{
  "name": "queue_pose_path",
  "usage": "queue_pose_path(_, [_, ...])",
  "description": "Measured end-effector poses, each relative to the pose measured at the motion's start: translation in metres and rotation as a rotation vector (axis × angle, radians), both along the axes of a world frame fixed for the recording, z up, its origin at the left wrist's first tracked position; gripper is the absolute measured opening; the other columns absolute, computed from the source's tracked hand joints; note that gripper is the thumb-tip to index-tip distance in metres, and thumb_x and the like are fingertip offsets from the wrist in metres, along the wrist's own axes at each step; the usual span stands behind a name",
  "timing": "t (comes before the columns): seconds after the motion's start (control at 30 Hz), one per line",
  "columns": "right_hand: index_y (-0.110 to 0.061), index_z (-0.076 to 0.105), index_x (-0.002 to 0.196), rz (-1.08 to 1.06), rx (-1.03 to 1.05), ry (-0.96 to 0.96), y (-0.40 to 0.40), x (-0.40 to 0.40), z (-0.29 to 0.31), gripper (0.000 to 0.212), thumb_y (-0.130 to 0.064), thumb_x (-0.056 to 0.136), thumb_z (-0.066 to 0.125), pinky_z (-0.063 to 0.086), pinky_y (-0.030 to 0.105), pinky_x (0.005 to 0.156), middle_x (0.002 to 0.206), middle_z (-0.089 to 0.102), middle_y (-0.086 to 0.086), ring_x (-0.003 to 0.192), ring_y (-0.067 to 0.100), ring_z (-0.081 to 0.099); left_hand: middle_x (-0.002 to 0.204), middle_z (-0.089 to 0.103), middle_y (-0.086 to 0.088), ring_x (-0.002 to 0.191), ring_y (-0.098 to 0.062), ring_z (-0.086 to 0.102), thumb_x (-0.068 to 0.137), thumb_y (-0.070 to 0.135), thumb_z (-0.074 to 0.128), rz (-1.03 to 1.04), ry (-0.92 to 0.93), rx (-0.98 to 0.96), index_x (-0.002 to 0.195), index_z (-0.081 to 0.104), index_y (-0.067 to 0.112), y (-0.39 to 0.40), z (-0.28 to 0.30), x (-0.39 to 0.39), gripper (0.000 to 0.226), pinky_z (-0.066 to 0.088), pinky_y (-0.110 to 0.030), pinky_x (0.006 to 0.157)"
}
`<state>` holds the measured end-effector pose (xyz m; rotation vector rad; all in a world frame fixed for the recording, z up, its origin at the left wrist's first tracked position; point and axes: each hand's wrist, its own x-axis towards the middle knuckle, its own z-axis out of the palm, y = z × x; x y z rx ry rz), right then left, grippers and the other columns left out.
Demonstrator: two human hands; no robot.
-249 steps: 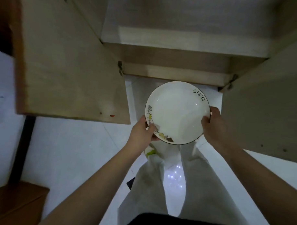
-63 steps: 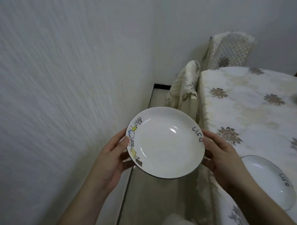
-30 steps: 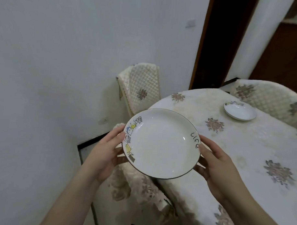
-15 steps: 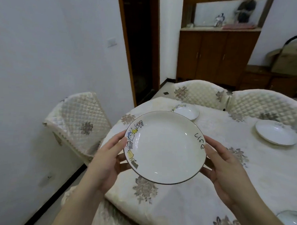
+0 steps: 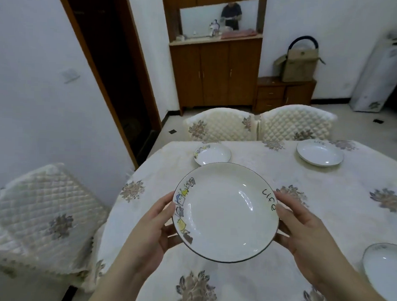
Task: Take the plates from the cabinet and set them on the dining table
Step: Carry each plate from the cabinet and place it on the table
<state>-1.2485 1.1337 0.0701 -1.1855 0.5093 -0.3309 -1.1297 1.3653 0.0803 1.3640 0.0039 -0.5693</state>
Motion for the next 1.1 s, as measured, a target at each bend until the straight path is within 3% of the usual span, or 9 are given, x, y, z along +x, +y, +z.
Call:
queue_pose_path(0.13, [-0.023,0.067,0.113,-0.163,-0.010,0.083,0.036,-0.003,-0.027,0.023,-0.015,0.096,0.053,0.054,0.033,0.068,0.091,0.074,0.008,0.072,0.014,0.068,0.105,0.072,-0.004,0.084,-0.024,0.062,0.096,0.021,0.052,-0.171,0.073,-0.025,0.116,0.068,0.027,0.013,-0.024,0.027,0.027,0.054,-0.033,0.059])
queue_pose_path(0.23, [-0.022,0.066,0.114,-0.222,0.003,0.132,0.058,-0.003,-0.051,0.023,-0.016,0.096,0.053,0.056,0.034,0.069,0.096,0.074,0.009,0.080,0.020,0.068,0.112,0.072,-0.004,0.097,-0.022,0.063,0.094,0.024,0.053,-0.261,0.128,-0.005,0.116,0.069,0.028,0.025,-0.048,0.039,0.027,0.056,-0.037,0.069])
queue_pose_path(0.4, [-0.023,0.066,0.114,-0.233,0.007,0.201,0.081,0.007,-0.094,0.022,-0.017,0.095,0.057,0.057,0.033,0.069,0.096,0.074,0.005,0.084,0.021,0.071,0.106,0.073,-0.006,0.093,-0.024,0.065,0.091,0.014,0.055,-0.217,0.269,0.078,0.113,0.070,0.023,0.045,-0.093,0.050,0.029,0.054,-0.050,0.085])
queue_pose_path(0.6, [-0.021,0.060,0.122,-0.197,0.047,0.294,0.096,0.027,-0.155,0.026,-0.018,0.096,0.055,0.056,0.033,0.070,0.102,0.073,0.009,0.088,0.023,0.071,0.093,0.072,-0.005,0.088,-0.028,0.058,0.088,0.013,0.052,-0.218,0.322,0.204,0.107,0.073,0.022,0.056,-0.134,0.065,0.029,0.053,-0.049,0.088])
queue_pose_path(0.73, [-0.020,0.061,0.122,-0.166,0.071,0.356,0.100,0.037,-0.191,0.025,-0.018,0.097,0.054,0.057,0.034,0.073,0.104,0.072,0.010,0.085,0.024,0.069,0.098,0.073,-0.006,0.088,-0.026,0.066,0.089,0.017,0.052,-0.220,0.324,0.296,0.107,0.072,0.019,0.063,-0.160,0.067,0.026,0.055,-0.044,0.085])
queue_pose_path(0.9, [-0.020,0.061,0.119,-0.133,0.118,0.404,0.104,0.039,-0.223,0.023,-0.016,0.098,0.052,0.056,0.028,0.064,0.105,0.071,0.008,0.080,0.021,0.068,0.100,0.075,-0.007,0.094,-0.028,0.069,0.088,0.021,0.053,-0.245,0.326,0.376,0.108,0.070,0.015,0.072,-0.184,0.061,0.026,0.054,-0.046,0.090])
queue_pose_path(1.1, [-0.022,0.061,0.118,-0.157,0.090,0.461,0.103,0.040,-0.245,0.024,-0.014,0.099,0.049,0.055,0.036,0.070,0.106,0.071,0.008,0.087,0.027,0.067,0.105,0.074,-0.005,0.101,-0.027,0.069,0.089,0.020,0.052,-0.294,0.315,0.392,0.111,0.069,0.019,0.071,-0.200,0.057,0.027,0.053,-0.046,0.094])
